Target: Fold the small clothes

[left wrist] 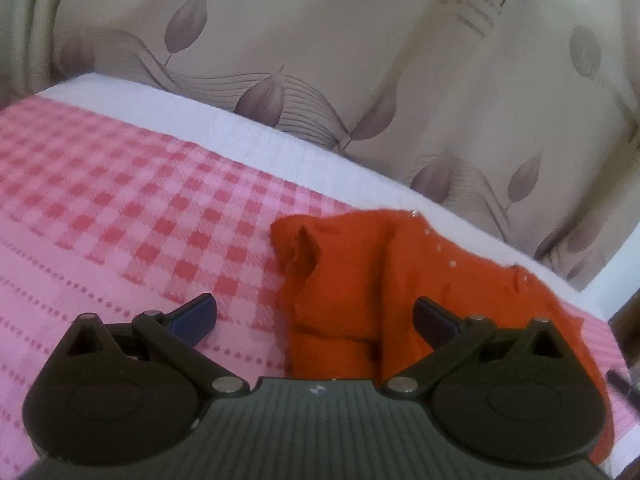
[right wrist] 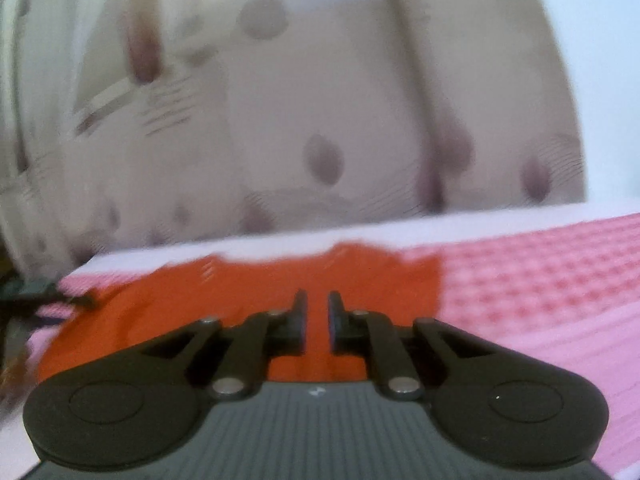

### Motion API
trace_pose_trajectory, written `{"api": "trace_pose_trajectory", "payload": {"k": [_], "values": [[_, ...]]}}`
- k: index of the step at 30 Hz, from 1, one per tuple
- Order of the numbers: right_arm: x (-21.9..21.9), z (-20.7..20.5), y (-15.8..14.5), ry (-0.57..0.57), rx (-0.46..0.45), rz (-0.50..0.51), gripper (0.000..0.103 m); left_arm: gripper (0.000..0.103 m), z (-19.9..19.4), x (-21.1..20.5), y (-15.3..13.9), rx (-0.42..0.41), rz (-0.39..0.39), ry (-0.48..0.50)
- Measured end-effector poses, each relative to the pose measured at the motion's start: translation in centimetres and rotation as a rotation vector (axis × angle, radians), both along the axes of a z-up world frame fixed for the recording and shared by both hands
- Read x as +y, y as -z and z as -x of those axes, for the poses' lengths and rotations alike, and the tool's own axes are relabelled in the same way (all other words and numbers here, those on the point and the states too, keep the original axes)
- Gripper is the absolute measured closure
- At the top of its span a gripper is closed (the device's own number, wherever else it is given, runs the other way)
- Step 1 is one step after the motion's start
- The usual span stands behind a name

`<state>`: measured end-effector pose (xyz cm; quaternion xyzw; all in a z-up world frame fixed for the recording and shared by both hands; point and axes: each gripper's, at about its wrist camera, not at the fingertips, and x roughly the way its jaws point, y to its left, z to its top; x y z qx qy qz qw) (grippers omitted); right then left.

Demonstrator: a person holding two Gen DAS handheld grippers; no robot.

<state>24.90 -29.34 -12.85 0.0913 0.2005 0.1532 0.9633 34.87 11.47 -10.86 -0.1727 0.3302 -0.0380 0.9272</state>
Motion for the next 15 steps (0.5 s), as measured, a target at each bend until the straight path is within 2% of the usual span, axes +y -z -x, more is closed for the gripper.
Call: {"api": "trace_pose_trajectory", "payload": {"k": [2, 3, 5, 7, 11, 12, 13, 14, 15], "values": [[1.3, 0.6, 0.3, -0.013, 0.013, 0.051, 0.066, 0.0, -0.8, -0.1, 0.0, 0.012, 0.028, 0.058], [1.5, 0.6, 0.2, -0.016, -0.001, 0.063, 0.06, 0.0, -1.1, -0.2, 0.0, 0.017, 0.043, 0.093], [1.6, 0.7, 0.4, -0.005, -0.018, 0.044, 0.031, 0.0, -1.9, -0.5, 0.1, 0.028, 0.054, 0.154], [1.4, 0.8, 0.5, 0.006, -0.014, 0.033, 0.028, 0.0, -2.6, -0.9, 0.3, 0.029, 0.062, 0.218], [1.5, 0.9, 0.6, 0.008, -0.005, 0.039, 0.022, 0.004, -3.5, -1.7, 0.8, 0.0, 0.039, 0.273], [1.7, 0.8, 0.4, 0.005, -0.005, 0.049, 0.022, 0.02, -3.5, -2.0, 0.9, -0.008, 0.022, 0.273], [1.9, 0.8, 0.5, 0.002, -0.005, 0.058, 0.021, 0.04, -3.5, -2.2, 0.9, -0.014, -0.012, 0.266], [2.0, 0.8, 0.5, -0.001, -0.005, 0.067, 0.018, 0.077, -3.8, -2.3, 0.9, -0.002, -0.047, 0.249], [2.2, 0.7, 0.5, -0.005, -0.004, 0.076, 0.016, 0.077, -4.1, -1.8, 1.2, 0.004, -0.004, 0.242]]}}
